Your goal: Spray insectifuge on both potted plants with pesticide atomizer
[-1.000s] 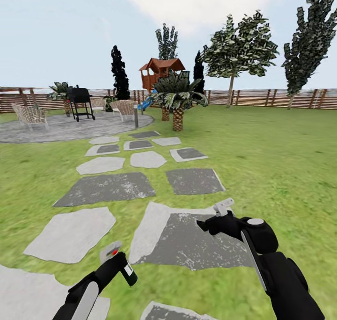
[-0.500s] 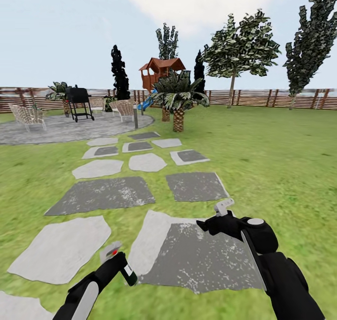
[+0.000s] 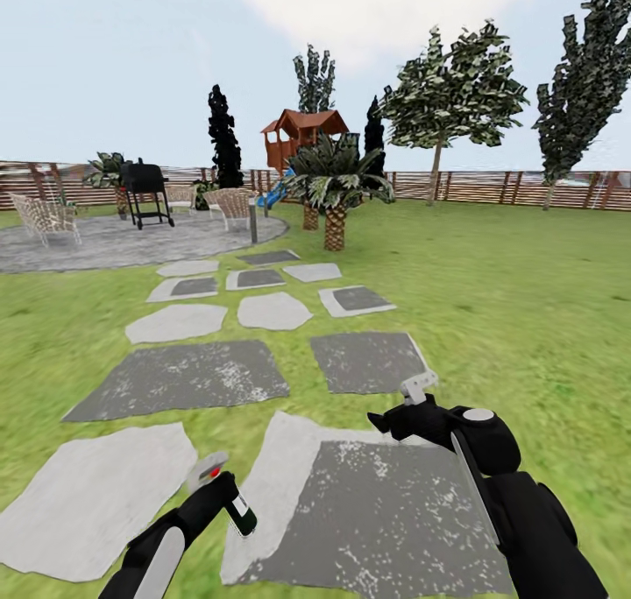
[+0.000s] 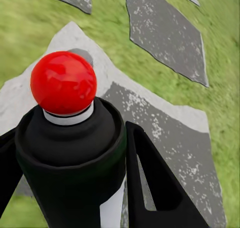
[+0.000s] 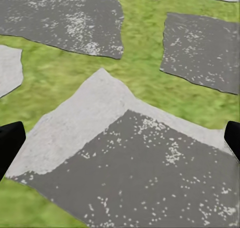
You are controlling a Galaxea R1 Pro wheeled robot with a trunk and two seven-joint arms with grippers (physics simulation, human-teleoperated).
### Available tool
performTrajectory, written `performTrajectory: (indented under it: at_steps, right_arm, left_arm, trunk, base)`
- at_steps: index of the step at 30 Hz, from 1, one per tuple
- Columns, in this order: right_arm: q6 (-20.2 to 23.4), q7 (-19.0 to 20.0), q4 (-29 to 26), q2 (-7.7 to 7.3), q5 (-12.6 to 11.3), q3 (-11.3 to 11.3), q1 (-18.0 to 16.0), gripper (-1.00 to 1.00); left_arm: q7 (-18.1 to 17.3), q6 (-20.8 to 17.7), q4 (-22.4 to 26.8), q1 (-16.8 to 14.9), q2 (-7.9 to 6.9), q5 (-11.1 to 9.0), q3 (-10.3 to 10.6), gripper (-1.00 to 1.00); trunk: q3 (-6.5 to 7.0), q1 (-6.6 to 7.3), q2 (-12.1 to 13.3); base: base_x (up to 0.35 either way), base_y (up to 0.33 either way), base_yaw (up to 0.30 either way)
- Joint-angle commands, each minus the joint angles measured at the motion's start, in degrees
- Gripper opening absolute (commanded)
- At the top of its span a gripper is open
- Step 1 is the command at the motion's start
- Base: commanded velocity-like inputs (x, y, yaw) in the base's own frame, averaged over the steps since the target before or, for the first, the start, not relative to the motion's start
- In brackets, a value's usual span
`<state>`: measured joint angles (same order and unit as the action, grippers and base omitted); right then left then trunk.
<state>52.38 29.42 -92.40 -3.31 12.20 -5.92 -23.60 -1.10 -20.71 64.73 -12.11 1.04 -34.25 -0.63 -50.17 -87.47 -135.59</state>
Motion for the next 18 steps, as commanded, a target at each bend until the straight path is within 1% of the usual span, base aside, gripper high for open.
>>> performTrajectory:
  at_steps: [1,18]
  right_arm:
    - [0.13,0.46,-0.06,-0.03,0.63,-0.05,-0.04,1.0]
    - [0.09,0.47,-0.06,-0.05,0.6,-0.05,-0.04,1.0]
  left_arm:
    - [-0.05,-0.3,0.05,-0.02,0.02,-0.4,-0.07,-1.0]
    - [-0.12,-0.3,-0.21,-0.11,0.02,-0.38,-0.07,-1.0]
  trunk:
    - [-0.06,-0.03,-0.02]
    - [-0.06,-0.03,-0.02]
  base:
    - [0.337,0.0,0.0]
    - [0.338,0.0,0.0]
